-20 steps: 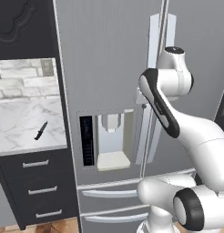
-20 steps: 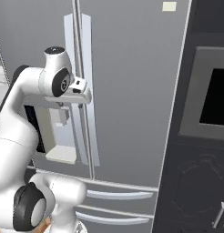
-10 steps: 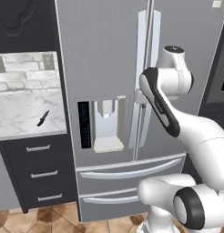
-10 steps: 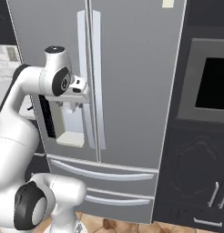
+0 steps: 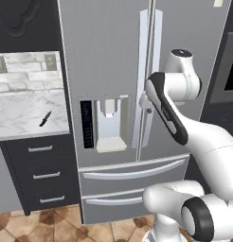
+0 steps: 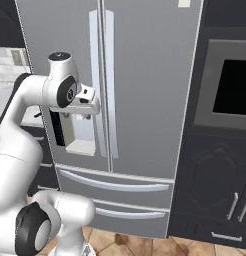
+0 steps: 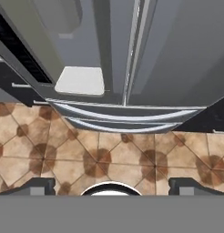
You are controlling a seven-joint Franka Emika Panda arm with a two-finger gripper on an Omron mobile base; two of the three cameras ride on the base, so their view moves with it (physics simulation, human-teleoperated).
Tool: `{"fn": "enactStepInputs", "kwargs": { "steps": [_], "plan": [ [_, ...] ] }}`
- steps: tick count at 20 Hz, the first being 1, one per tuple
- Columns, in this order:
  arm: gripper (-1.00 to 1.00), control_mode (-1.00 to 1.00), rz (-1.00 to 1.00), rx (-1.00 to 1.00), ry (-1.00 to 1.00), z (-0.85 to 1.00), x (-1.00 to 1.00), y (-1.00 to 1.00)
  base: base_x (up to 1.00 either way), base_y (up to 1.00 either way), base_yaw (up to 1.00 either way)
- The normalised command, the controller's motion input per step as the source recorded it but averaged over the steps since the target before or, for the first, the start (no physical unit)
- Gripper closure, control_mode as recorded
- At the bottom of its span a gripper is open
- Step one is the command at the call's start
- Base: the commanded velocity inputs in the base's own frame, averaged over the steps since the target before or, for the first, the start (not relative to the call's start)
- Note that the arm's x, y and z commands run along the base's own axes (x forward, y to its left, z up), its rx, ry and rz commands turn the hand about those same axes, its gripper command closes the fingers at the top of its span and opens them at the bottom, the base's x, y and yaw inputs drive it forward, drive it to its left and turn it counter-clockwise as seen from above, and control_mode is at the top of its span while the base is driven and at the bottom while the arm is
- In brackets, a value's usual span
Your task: Retrieve the butter from the fridge and place it on a plate on the dining table. Then retrieve the butter knife by the fridge and place it near the plate.
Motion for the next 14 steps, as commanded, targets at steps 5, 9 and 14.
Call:
{"fn": "enactStepInputs", "kwargs": {
  "steps": [5, 9, 14],
  "plan": [
    [-1.00, -1.00, -0.03, 0.00, -0.13, 0.00, 0.42, 0.00, 0.00, 0.00, 0.00],
    [-1.00, -1.00, -0.06, -0.06, -0.53, 0.00, 0.56, 0.10, 0.00, 0.00, 0.00],
    [-1.00, -1.00, -0.05, -0.04, -0.29, 0.00, 0.42, 0.06, 0.00, 0.00, 0.00]
  ]
}}
